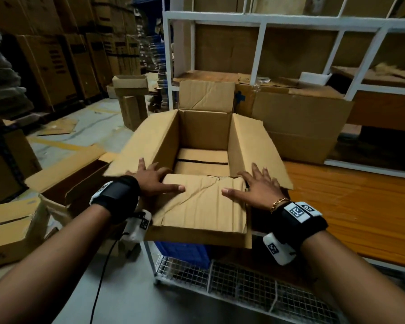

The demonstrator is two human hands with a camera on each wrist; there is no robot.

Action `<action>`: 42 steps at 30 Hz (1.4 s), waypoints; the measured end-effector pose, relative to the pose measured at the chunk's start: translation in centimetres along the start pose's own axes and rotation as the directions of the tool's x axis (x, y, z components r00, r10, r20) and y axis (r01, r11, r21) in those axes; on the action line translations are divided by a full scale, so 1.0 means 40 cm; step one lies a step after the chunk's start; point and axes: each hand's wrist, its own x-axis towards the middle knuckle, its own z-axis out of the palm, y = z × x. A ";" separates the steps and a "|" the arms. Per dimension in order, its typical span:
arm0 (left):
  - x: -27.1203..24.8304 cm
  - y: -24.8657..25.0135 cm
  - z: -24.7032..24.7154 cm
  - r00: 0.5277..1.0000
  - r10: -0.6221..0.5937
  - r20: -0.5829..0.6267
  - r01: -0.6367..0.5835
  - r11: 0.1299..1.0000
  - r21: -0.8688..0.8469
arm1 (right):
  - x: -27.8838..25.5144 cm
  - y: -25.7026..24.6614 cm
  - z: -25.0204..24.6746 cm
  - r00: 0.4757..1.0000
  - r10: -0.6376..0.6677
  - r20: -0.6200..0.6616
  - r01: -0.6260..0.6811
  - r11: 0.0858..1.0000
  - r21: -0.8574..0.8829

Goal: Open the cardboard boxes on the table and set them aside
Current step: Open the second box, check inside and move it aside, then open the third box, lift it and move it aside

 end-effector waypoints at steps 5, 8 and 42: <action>-0.008 0.003 0.008 0.999 0.024 -0.034 -0.025 0.999 -0.039 | 0.009 -0.003 0.019 1.000 -0.001 -0.015 0.001 1.000 0.021; -0.011 0.009 -0.005 1.000 0.003 -0.005 -0.004 0.999 -0.036 | 0.004 0.006 0.015 0.999 -0.017 -0.031 0.017 1.000 0.004; -0.275 1.511 0.049 0.606 0.669 -0.431 -0.777 0.613 -0.140 | -0.682 1.262 -0.225 0.814 0.385 -0.435 -0.347 0.923 0.169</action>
